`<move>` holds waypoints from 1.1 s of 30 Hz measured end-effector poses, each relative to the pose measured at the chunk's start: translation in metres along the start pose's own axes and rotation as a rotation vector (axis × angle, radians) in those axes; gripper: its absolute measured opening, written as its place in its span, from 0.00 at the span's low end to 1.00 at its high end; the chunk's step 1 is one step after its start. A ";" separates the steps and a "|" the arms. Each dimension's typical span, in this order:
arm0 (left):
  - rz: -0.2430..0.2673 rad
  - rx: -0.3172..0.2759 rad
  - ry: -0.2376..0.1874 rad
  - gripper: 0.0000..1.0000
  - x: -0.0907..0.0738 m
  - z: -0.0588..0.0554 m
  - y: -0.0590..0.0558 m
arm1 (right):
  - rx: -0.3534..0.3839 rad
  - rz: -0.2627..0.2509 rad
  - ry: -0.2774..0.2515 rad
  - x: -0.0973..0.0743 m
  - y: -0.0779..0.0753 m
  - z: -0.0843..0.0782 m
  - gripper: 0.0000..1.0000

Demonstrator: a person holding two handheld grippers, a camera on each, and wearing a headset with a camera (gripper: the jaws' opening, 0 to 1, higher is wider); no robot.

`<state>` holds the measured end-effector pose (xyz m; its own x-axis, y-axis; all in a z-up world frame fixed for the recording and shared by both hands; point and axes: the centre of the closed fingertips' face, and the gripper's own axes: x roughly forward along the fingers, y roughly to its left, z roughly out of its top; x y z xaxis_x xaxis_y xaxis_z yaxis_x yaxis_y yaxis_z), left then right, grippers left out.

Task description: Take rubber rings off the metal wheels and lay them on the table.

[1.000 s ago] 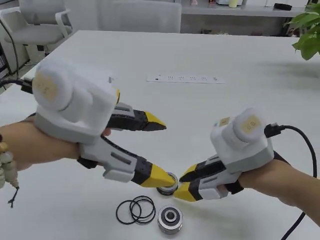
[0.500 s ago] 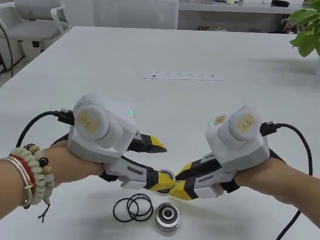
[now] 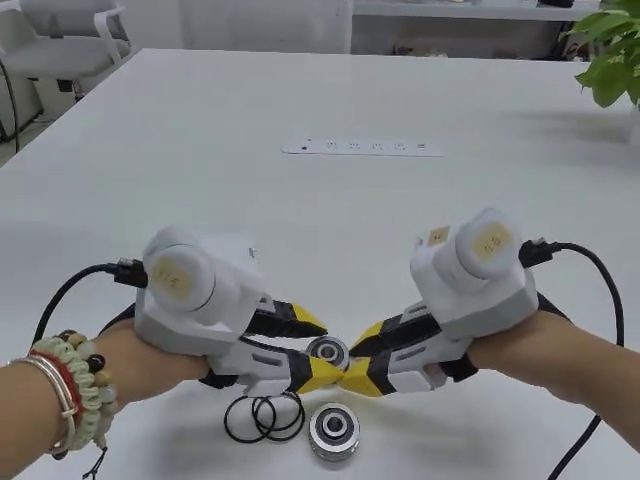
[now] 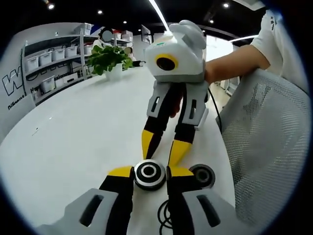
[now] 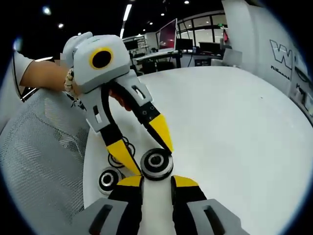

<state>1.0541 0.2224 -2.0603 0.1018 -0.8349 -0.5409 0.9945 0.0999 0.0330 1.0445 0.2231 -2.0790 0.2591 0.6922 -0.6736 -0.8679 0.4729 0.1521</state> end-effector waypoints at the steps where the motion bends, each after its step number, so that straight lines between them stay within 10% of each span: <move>1: 0.000 -0.001 0.001 0.21 -0.001 -0.001 0.000 | -0.001 -0.002 -0.002 0.000 0.000 0.000 0.19; 25: -0.005 -0.004 -0.021 0.09 -0.003 0.001 -0.001 | -0.021 -0.002 -0.006 0.003 0.000 0.000 0.17; 33: -0.011 -0.006 -0.039 0.09 -0.003 0.001 0.000 | -0.112 -0.019 0.005 0.000 -0.003 0.000 0.01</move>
<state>1.0534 0.2242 -2.0583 0.0923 -0.8563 -0.5081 0.9953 0.0940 0.0223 1.0471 0.2209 -2.0796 0.2741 0.6812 -0.6789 -0.9048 0.4220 0.0580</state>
